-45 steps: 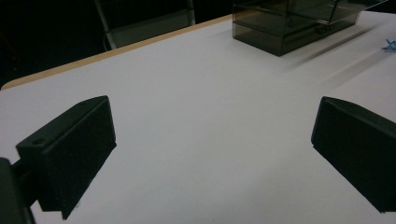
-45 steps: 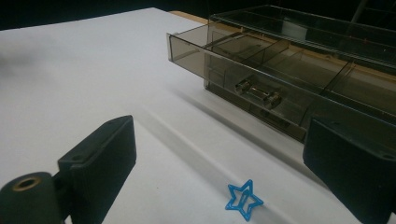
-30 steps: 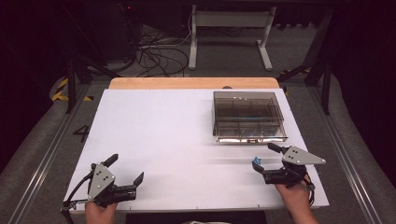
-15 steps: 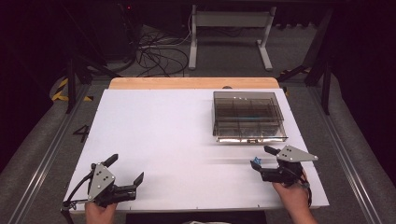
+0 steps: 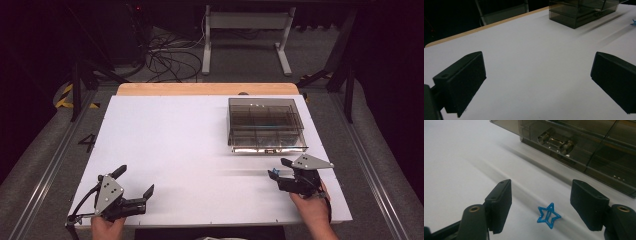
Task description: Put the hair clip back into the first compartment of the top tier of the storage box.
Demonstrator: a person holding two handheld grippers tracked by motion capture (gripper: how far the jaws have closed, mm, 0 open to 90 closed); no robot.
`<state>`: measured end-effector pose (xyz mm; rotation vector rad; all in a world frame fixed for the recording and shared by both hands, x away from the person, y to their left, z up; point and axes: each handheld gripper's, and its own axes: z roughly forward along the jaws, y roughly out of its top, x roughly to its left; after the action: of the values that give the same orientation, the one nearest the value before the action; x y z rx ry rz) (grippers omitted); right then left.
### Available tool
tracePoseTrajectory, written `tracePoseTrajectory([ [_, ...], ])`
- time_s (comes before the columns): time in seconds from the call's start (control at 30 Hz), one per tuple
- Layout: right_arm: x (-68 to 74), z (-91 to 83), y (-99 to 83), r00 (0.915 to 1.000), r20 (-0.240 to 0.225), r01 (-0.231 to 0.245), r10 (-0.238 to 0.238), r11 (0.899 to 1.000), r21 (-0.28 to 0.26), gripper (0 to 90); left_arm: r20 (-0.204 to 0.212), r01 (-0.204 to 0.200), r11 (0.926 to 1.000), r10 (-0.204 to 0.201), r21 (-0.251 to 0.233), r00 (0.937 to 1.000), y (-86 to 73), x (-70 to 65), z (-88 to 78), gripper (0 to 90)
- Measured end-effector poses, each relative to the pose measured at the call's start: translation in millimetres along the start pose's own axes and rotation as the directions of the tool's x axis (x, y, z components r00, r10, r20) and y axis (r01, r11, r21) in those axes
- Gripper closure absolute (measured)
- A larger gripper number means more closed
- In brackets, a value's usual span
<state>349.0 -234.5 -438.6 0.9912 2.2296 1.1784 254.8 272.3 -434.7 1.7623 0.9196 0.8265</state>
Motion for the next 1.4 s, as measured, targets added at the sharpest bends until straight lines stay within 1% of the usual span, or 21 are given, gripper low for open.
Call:
tracePoseTrajectory([
  [0.1,0.7,2.8,-0.3,0.9999,0.011,0.0,0.0,1.0,0.018,36.7,0.0,0.003,1.0,-0.003,0.0,1.0,-0.1,0.1,-0.1,0.8],
  [0.43,-2.1,9.9,-2.5,0.9986,0.05,-0.022,0.019,0.997,0.071,39.6,0.0,0.002,1.0,-0.002,0.003,1.0,-0.2,0.0,0.2,0.8],
  [0.63,-3.6,15.4,-4.4,0.9979,0.055,-0.038,0.033,0.994,0.098,40.2,-0.001,0.0,1.0,0.0,0.002,1.0,-0.2,-0.1,0.5,0.8],
  [0.87,-4.6,21.3,-5.5,0.9968,0.062,-0.056,0.049,0.991,0.12,43.6,-0.007,0.001,1.0,-0.001,0.006,1.0,-0.2,-0.2,0.7,0.8],
  [1.17,-4.7,27.8,-6.3,0.9954,0.077,-0.069,0.057,0.986,0.154,47.5,-0.007,0.001,1.0,-0.001,0.007,1.0,-0.4,0.2,0.8,0.8],
  [1.27,-5.3,28.4,-6.8,0.9949,0.076,-0.078,0.067,0.984,0.159,49.0,-0.008,0.0,1.0,0.0,0.007,1.0,-0.3,0.0,0.8,0.9],
  [1.4,-5.1,29.2,-7.1,0.995,0.077,-0.076,0.064,0.984,0.163,50.8,-0.01,-0.001,1.0,0.001,0.007,0.9999,-0.3,-0.2,0.8,0.9],
])
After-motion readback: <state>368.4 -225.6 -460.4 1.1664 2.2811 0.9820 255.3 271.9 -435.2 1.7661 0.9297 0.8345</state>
